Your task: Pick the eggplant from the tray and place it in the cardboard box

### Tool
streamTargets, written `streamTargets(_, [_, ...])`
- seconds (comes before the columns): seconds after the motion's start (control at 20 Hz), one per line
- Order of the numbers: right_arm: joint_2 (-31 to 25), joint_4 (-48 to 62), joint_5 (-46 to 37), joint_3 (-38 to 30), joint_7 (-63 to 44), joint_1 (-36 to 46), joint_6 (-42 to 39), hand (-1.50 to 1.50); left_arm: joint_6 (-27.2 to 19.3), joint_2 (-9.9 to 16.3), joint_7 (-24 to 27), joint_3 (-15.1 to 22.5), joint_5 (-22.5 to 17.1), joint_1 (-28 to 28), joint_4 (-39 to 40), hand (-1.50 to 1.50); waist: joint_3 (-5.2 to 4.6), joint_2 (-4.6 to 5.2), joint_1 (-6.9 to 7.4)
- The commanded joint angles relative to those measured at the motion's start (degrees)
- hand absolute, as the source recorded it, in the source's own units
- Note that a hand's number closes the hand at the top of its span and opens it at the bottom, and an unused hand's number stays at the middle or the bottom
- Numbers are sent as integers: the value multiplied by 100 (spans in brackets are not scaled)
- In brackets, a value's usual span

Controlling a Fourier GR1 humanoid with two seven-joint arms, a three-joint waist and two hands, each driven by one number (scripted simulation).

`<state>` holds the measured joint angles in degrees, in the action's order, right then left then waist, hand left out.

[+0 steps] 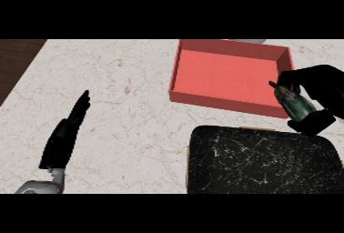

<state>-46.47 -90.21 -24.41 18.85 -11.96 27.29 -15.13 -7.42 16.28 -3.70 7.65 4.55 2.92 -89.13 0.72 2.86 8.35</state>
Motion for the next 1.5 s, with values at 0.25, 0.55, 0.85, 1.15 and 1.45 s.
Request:
streamTargets(0.25, [27,1102,1511,-1035,3283,908,-296,150,7,-3,-110,-28,11,157,93,0,-1,12,-74])
streamTargets(0.55, [-159,2406,2234,-1412,5051,1491,-1454,150,-147,-109,-143,10,126,182,118,0,-38,-57,-155])
streamTargets(0.85, [136,3848,1933,-1116,5543,2717,-1913,150,68,32,-121,-144,17,373,399,0,-67,-81,-148])
streamTargets(1.15, [735,4793,1381,-597,5662,3566,-1581,150,110,60,16,-293,-41,370,589,0,-73,-102,-264])
streamTargets(1.45, [1781,5525,893,-88,5507,4112,-1114,150,-125,-131,-41,-240,94,230,492,0,-73,-154,-392])
